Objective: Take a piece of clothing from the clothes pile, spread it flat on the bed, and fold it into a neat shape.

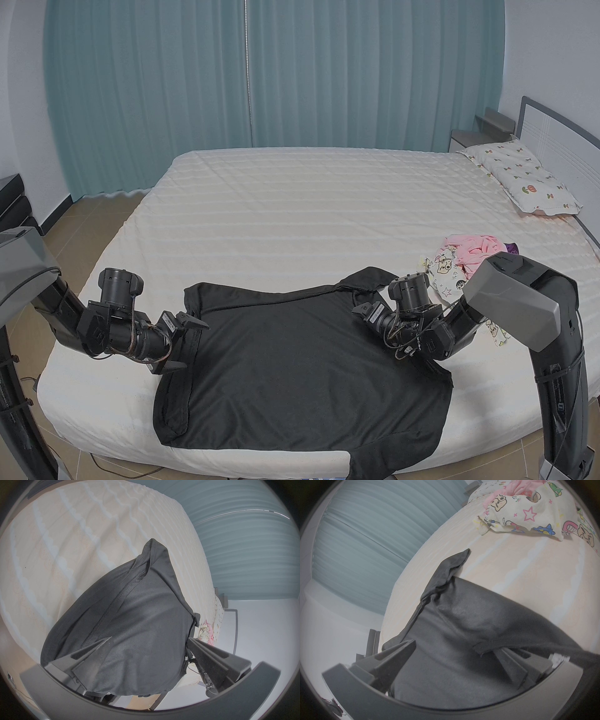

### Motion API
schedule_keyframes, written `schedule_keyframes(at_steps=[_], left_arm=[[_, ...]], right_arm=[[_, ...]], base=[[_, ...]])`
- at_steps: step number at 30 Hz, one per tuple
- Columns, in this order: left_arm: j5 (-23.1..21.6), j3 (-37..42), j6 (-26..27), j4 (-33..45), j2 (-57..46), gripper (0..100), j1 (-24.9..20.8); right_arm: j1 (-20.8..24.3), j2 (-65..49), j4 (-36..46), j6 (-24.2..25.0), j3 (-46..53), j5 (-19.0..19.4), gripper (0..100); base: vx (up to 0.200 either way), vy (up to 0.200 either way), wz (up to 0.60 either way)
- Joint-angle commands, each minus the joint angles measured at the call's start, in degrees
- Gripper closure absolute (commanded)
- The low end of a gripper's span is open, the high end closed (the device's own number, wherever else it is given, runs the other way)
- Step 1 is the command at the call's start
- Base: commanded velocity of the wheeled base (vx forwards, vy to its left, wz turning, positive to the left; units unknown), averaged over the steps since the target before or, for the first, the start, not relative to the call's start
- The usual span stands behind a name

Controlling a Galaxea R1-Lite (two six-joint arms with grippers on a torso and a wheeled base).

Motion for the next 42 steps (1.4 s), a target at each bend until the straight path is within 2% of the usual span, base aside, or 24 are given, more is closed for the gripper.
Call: schedule_keyframes(at_steps=[1,11,15,23,36,37,42], left_arm=[[0.1,0.0,0.0,-0.1,0.3,0,0.0],[0.1,0.1,0.0,-0.1,0.3,0,-0.1],[0.1,0.1,0.2,-0.1,0.3,0,-0.2],[0.1,0.1,0.3,-0.1,0.4,0,-0.1],[0.1,0.2,0.3,-0.1,0.4,0,-0.1],[0.1,0.2,0.3,-0.1,0.4,0,-0.1],[0.1,0.2,0.3,-0.1,0.4,0,-0.2]], right_arm=[[-0.7,0.9,-0.2,0.0,-1.1,-0.1,100],[-3.5,-1.0,0.4,1.3,-1.8,-0.4,100],[-5.9,-1.8,0.4,2.7,-1.6,-0.3,100],[-10.6,-0.7,0.3,2.7,-1.5,-0.1,100],[-14.2,1.4,0.5,2.7,-1.9,-0.4,100],[-14.5,1.3,0.5,2.7,-1.6,-0.4,0],[-14.4,1.0,-0.3,2.5,-1.2,-0.4,0]], base=[[0.000,0.000,0.00],[0.000,0.000,0.00],[0.000,0.000,0.00],[0.000,0.000,0.00],[0.000,0.000,0.00],[0.000,0.000,0.00],[0.000,0.000,0.00]])
